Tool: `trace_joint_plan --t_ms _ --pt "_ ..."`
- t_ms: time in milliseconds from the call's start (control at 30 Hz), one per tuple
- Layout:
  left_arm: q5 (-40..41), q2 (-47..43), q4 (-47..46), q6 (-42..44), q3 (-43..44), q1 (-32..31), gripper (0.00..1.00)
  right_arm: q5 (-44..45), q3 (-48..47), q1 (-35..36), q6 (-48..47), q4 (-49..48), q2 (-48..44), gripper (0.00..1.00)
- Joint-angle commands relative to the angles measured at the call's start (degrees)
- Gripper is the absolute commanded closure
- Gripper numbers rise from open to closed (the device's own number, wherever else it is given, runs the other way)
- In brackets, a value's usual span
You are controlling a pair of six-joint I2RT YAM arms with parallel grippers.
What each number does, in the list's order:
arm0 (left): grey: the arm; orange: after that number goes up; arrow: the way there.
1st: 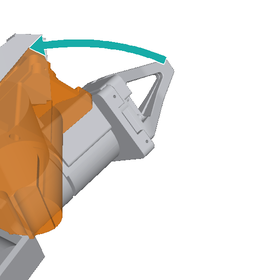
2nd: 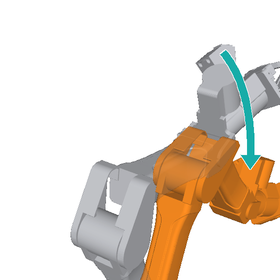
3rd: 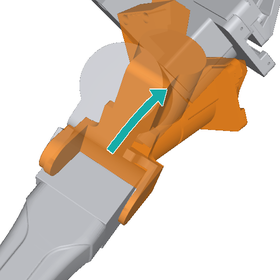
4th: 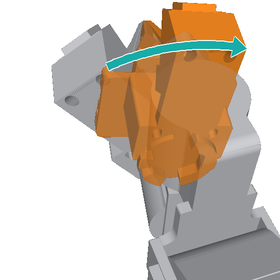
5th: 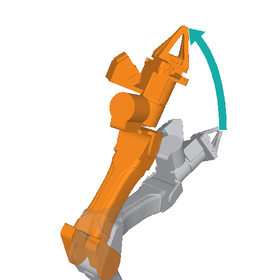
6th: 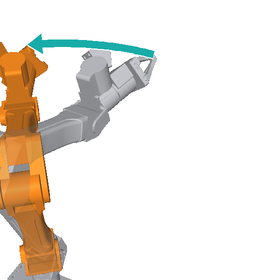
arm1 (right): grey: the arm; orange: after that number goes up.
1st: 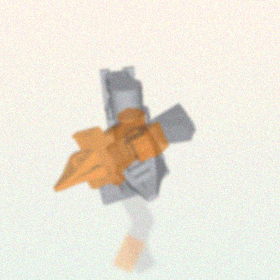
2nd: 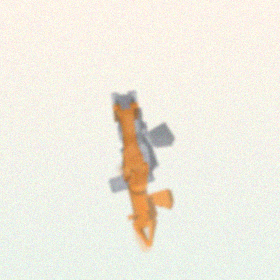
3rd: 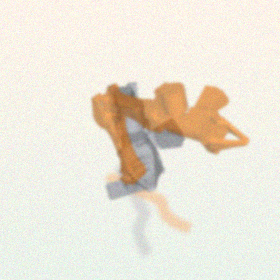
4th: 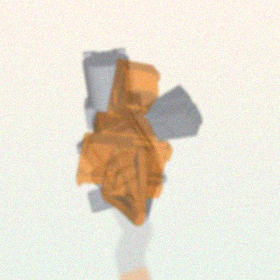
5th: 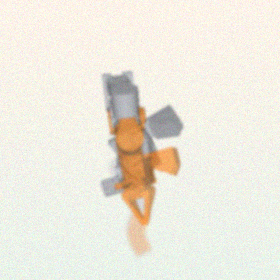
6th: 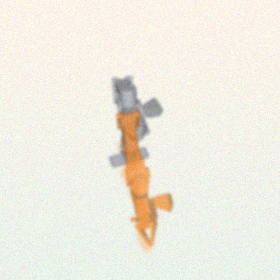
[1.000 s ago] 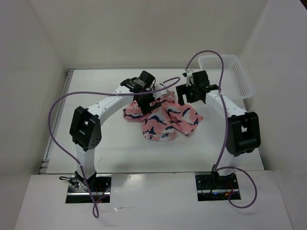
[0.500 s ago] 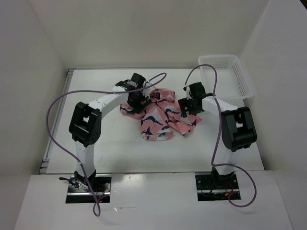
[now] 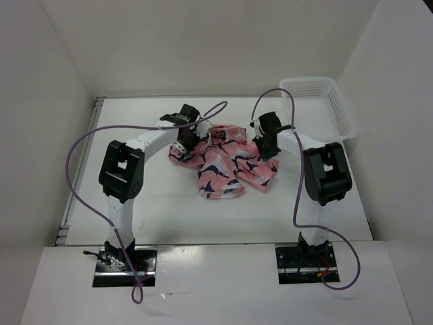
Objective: Fold and stack the shorts
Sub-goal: Flatten the shorts out
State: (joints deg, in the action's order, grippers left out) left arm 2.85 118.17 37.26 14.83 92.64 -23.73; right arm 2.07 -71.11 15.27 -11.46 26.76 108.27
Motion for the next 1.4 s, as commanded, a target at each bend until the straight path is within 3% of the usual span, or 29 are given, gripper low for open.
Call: trace_joint_plan --t_ms 0,133,200,233,267,333,367,433,533,567,633,667,767,833,1000,1133,1367 --pt "-10.4 -8.1 6.1 0.3 4.7 2.2 1.00 1.5 -10.2 0.3 -2.7 0.9 -2.8 1.00" --pt "-25.5 -11.8 11.3 0.3 7.7 9.9 1.00 0.1 -27.5 0.3 -3.7 0.9 -4.4 1.00" --pt "-34.5 -11.8 11.9 -1.6 7.0 16.0 1.00 1.3 -34.1 0.3 -3.7 1.8 -0.7 1.00" --pt "-36.6 -11.8 10.4 -2.8 5.0 19.7 1.00 1.8 -36.2 0.3 -3.7 3.5 3.5 0.94" --pt "-39.5 -11.8 9.7 -5.1 3.7 21.4 1.00 3.0 -39.9 0.3 -1.6 4.3 5.9 0.73" --pt "-42.7 -11.3 6.8 -8.1 -0.9 27.1 0.99 3.9 -44.5 0.3 0.0 7.2 10.9 0.06" --pt "-46.0 -11.3 6.0 -10.9 -2.4 29.2 0.99 6.5 -51.3 0.3 1.1 8.5 16.2 0.01" --pt "-48.1 -9.9 3.9 -12.9 -5.1 34.7 0.96 7.9 -56.8 0.3 3.3 10.1 19.5 0.01" --pt "-49.6 -9.4 1.5 -14.2 -10.4 38.6 0.92 1.5 -56.2 1.4 3.3 10.7 14.8 0.01" --pt "-50.2 -9.4 0.6 -15.3 -11.9 40.5 0.88 -6.5 -50.2 2.0 3.3 10.7 9.4 0.01" --pt "-50.9 -9.4 -1.6 -16.8 -15.9 41.0 0.86 -14.0 -40.3 4.0 4.0 11.3 2.8 0.01" --pt "-50.9 -9.4 -2.3 -16.8 -16.8 41.0 0.85 -17.3 -29.0 5.3 4.0 12.1 -0.5 0.01" --pt "-50.4 -10.1 -4.1 -18.2 -18.8 41.6 0.85 -19.0 -9.2 10.8 10.0 7.0 -12.5 0.01" --pt "-49.9 -10.1 -4.1 -18.9 -19.3 41.6 0.85 -22.0 -2.3 10.8 19.7 4.9 -16.4 0.01" --pt "-48.8 -9.5 -4.1 -20.1 -18.8 41.6 0.83 -30.1 3.7 10.8 31.2 1.5 -15.1 0.01" --pt "-48.8 -9.5 -4.7 -21.2 -19.9 41.6 0.83 -30.1 10.8 10.8 38.7 -5.9 -11.6 0.01" --pt "-45.0 -11.9 -4.7 -21.8 -20.9 41.6 0.83 -26.8 8.3 13.6 44.1 -11.3 -2.3 0.02"
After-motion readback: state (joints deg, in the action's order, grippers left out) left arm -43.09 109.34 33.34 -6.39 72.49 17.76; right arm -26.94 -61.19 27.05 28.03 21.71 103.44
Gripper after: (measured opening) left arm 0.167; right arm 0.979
